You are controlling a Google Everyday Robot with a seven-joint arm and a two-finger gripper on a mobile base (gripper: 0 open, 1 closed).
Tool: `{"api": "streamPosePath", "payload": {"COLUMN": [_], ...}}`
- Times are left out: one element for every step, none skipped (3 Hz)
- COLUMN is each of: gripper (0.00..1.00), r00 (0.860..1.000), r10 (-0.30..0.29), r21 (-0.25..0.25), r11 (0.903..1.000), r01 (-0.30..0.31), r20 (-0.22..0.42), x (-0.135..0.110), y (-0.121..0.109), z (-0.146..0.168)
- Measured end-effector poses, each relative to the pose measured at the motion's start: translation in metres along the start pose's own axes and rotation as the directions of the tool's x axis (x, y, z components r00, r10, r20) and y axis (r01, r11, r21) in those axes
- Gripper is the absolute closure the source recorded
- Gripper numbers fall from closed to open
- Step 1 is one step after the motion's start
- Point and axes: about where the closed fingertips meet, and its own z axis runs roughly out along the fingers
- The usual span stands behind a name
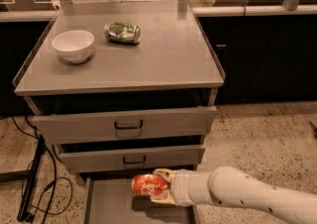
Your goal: Pick coke can from bottom drawer and place on counter
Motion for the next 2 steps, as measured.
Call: {"api": "streamPosePath", "payload": {"gripper": [1.00,1.00], "r00": [0.997,0.995], "r10": [-0.072,-0.098], "r21": [0.054,0.089], "r11": [0.9960,0.9912], "r01": [0.072,0.098], "r20": [-0.003,-0.002], "x": [-0.048,-0.081], "y": [-0.016,-0.049], "z": [-0.060,-0.099]}}
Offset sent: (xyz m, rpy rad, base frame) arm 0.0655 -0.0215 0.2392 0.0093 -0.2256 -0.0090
